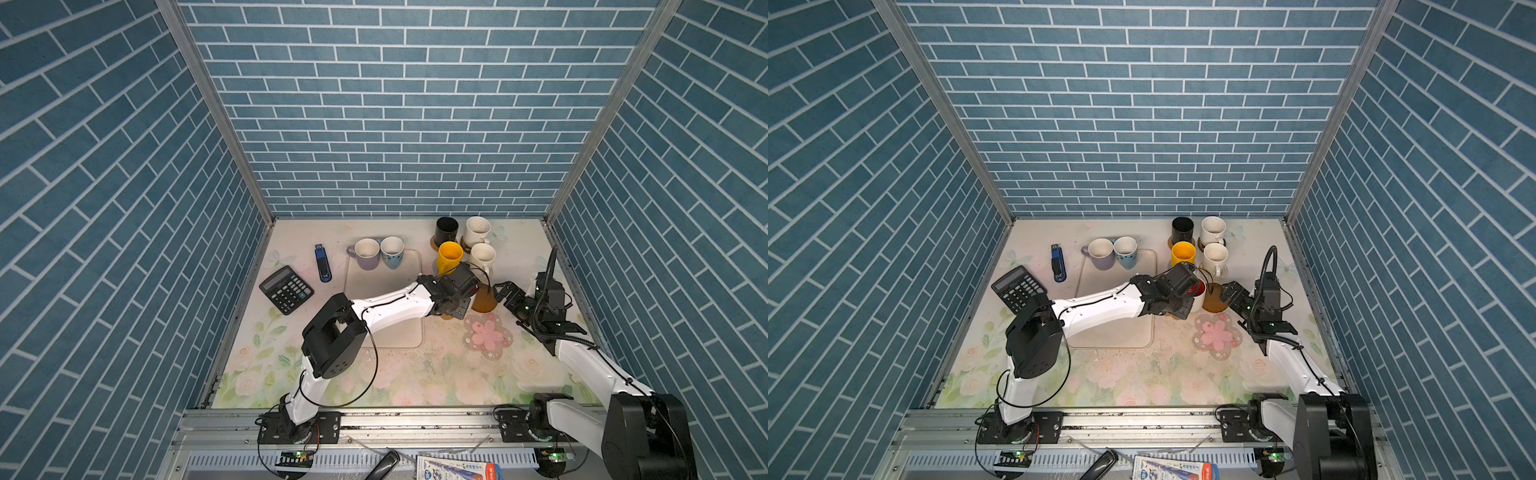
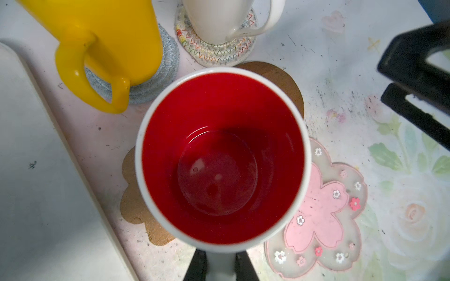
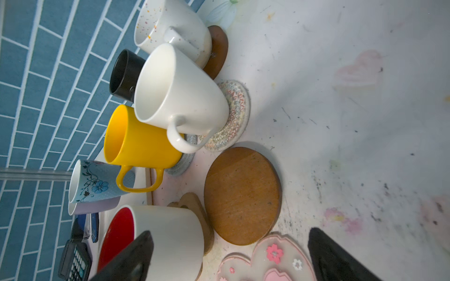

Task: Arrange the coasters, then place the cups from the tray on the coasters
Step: 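Lower the red-lined mug onto the round wooden coaster and open the left gripper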

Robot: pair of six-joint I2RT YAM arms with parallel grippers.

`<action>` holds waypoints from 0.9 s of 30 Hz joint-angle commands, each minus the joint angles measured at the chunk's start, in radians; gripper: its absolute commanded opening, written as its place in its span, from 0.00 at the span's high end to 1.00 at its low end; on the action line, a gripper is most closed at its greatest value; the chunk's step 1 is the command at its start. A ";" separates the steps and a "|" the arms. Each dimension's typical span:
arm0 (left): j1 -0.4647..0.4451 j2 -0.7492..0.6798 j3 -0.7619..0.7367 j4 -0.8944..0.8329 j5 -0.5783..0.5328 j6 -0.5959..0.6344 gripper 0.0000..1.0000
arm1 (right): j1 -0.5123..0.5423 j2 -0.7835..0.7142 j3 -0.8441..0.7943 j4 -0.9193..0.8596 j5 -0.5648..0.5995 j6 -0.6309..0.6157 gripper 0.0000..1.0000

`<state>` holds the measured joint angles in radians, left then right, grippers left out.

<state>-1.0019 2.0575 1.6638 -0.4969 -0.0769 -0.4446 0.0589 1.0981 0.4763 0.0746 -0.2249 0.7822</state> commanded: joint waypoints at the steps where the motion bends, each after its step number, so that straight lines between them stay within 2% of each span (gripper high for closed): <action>1: -0.004 0.022 0.071 0.060 0.022 0.016 1.00 | -0.013 -0.025 -0.021 0.009 -0.006 0.035 0.01; 18: -0.006 0.187 0.269 0.039 0.075 0.037 1.00 | -0.056 -0.049 -0.035 0.001 -0.002 0.048 0.01; 27: -0.013 0.223 0.304 0.037 0.083 0.041 1.00 | -0.060 -0.053 -0.041 0.008 -0.004 0.052 0.01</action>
<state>-1.0058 2.2700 1.9259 -0.4953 0.0025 -0.4187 0.0051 1.0645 0.4606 0.0742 -0.2253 0.8062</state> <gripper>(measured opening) 0.182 0.991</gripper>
